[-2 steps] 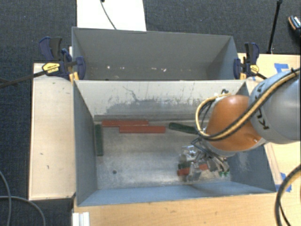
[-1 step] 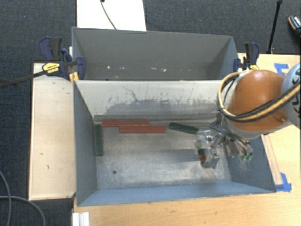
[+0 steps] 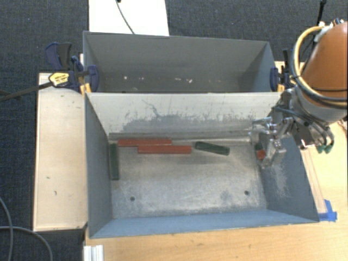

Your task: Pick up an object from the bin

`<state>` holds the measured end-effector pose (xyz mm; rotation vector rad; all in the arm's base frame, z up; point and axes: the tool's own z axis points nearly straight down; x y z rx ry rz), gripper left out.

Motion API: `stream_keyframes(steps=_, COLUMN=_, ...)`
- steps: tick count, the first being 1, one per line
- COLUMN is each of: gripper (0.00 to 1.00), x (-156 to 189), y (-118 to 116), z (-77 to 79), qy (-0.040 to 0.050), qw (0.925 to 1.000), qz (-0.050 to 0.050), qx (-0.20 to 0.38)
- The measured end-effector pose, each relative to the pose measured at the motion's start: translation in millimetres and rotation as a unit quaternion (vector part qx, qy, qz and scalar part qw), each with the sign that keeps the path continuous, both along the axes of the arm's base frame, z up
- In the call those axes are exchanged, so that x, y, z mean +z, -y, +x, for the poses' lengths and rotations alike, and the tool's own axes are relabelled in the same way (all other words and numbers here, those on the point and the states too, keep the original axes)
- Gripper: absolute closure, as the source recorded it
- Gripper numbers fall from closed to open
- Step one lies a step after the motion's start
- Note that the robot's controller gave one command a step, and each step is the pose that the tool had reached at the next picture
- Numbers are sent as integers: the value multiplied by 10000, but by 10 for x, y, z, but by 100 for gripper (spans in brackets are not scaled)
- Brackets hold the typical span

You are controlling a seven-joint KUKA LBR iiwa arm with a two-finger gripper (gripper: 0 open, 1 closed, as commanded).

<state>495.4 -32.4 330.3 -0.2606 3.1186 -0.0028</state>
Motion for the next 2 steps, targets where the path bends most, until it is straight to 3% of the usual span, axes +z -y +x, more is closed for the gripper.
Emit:
stream_keyframes(steps=1, gripper=100, x=553, y=-219, z=-16, qy=-13, qw=9752, qz=-18, qx=2215)
stream_keyframes(steps=2, gripper=100, x=515, y=75, z=-13, qy=-32, qw=9410, qz=-24, qx=3385)
